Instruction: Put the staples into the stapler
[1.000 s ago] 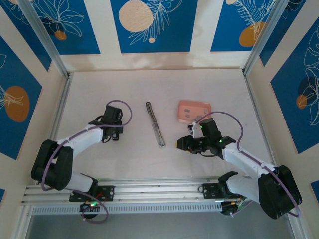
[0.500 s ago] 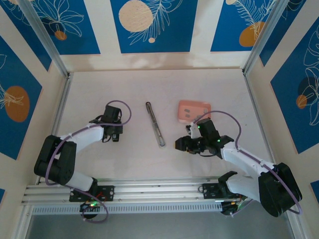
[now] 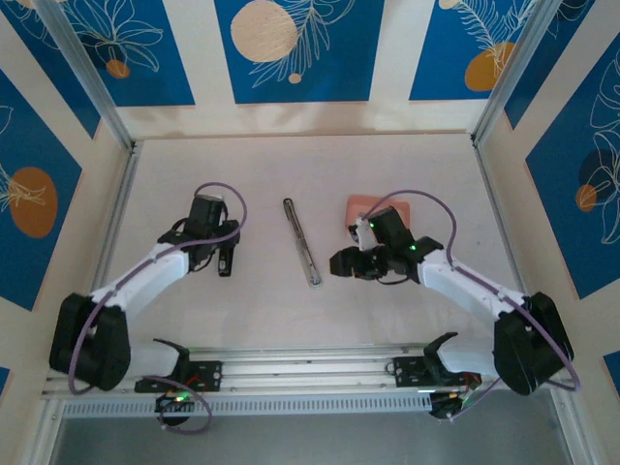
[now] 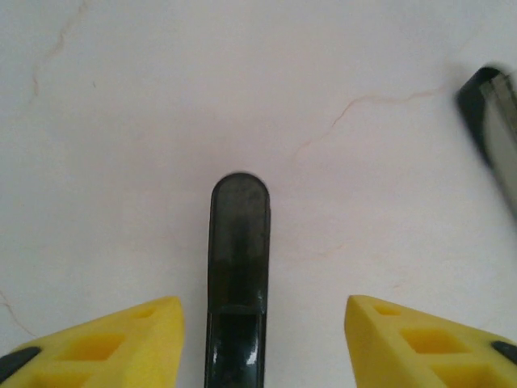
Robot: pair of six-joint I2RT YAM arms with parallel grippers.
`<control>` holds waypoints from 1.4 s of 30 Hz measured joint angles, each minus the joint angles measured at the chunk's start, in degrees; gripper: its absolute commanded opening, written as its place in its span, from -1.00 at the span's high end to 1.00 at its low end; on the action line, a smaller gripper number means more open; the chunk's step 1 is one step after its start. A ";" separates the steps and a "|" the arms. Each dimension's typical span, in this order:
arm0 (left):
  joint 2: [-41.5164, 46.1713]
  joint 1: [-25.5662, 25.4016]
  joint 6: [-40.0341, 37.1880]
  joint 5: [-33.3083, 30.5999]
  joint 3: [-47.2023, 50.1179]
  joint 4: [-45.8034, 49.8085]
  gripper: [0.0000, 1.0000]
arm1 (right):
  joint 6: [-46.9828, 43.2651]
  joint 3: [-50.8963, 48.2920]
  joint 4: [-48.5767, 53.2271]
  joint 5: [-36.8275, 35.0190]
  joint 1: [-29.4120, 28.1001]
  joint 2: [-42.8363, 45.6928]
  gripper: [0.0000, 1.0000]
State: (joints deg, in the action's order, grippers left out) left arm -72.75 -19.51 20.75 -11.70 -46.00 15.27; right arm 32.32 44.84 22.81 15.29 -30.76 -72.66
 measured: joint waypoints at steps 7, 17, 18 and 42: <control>13.88 0.20 1.22 3.54 6.03 -2.40 -0.10 | -7.21 17.79 7.41 -9.16 -4.22 -16.37 -0.22; 16.33 0.22 3.41 6.82 12.85 -4.28 -0.13 | -18.18 46.21 16.94 -23.85 -8.66 -42.23 -0.35; 16.33 0.22 3.41 7.17 12.96 -4.72 -0.13 | -19.06 48.39 17.57 -24.90 -8.66 -44.24 -0.35; 12.17 0.24 7.19 9.73 16.70 -12.48 -0.14 | -29.33 74.75 23.02 -30.12 -7.34 -66.75 0.21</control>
State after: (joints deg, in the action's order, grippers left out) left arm -60.58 -19.27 27.94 -1.98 -29.30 2.79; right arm 2.98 119.59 45.82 -14.83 -38.11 -139.41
